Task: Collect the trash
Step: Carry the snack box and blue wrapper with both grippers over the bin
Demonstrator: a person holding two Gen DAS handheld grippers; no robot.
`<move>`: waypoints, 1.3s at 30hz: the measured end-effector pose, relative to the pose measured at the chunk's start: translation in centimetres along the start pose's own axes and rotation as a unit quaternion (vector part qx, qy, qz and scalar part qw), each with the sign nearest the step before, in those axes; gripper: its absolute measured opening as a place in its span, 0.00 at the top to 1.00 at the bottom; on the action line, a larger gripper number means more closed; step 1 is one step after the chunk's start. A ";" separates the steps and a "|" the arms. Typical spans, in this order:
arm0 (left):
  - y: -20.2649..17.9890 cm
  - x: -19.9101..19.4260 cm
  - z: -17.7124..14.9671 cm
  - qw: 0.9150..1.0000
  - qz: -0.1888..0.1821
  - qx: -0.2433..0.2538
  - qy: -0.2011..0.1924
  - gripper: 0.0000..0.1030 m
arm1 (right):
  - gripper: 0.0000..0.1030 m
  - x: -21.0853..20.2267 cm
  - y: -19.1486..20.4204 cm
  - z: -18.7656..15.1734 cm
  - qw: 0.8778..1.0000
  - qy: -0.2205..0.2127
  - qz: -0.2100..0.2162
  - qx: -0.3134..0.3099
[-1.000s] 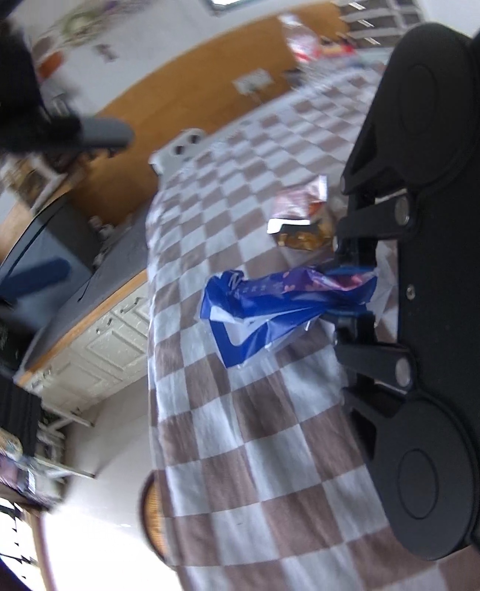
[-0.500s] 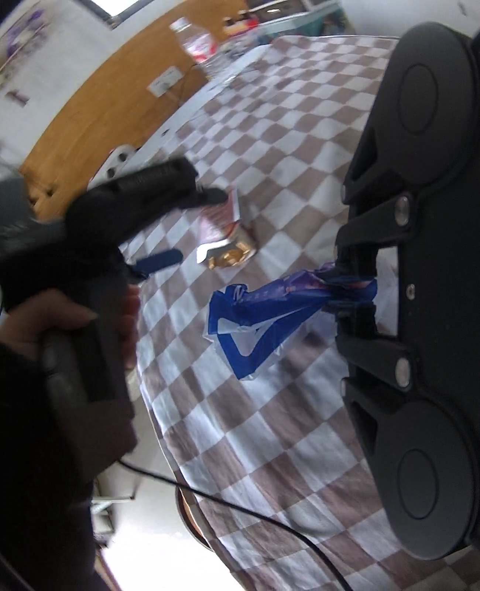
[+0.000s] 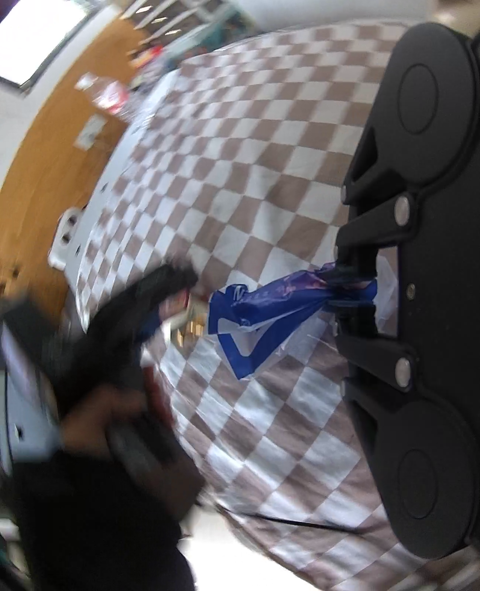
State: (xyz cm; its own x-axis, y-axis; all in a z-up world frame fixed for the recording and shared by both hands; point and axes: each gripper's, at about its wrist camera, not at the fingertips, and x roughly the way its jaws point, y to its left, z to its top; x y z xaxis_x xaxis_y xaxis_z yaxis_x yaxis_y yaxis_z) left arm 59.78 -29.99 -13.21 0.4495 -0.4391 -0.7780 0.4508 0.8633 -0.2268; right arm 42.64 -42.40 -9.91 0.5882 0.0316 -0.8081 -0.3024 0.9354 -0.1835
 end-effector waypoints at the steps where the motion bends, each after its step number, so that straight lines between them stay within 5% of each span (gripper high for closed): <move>1: 0.2 -0.9 -0.9 1.000 0.006 -0.002 0.001 0.49 | 0.91 -0.2 -0.3 0.0 1.000 0.003 0.002 0.021; 6: 0.6 -5.0 -5.7 1.000 0.009 -0.024 0.003 0.49 | 0.90 -1.5 -0.9 -0.1 0.995 0.020 0.008 0.102; 13: -1.3 -9.5 -11.5 0.999 -0.008 -0.033 0.005 0.49 | 0.89 -3.5 -0.8 -1.3 0.970 0.066 0.087 0.219; 18: -1.8 -10.8 -14.6 0.999 -0.005 -0.044 0.012 0.49 | 0.80 -1.9 0.7 -3.2 0.960 0.097 0.099 0.244; 20: -1.6 -10.9 -15.5 0.998 0.001 -0.055 0.018 0.49 | 0.69 -1.2 1.1 -3.6 0.959 0.095 0.096 0.250; 22: -1.3 -11.3 -16.3 0.998 0.006 -0.063 0.020 0.49 | 0.69 -0.8 1.6 -3.7 0.961 0.090 0.083 0.248; 26: -0.6 -12.6 -16.7 0.997 0.015 -0.079 0.009 0.49 | 0.82 -1.0 2.0 -3.5 0.966 0.078 0.063 0.240; 39: -1.9 -20.1 -16.5 0.992 0.042 -0.092 -0.069 0.49 | 0.86 -7.6 2.9 -2.3 0.968 -0.017 0.049 0.247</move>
State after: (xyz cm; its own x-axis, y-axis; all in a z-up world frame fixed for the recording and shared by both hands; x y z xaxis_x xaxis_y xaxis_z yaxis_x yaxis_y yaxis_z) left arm 37.14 -18.74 -6.84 0.5873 -0.3826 -0.7132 0.2639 0.9236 -0.2781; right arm 35.55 -40.76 -5.58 0.6011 0.1325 -0.7881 0.0322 0.9813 0.1895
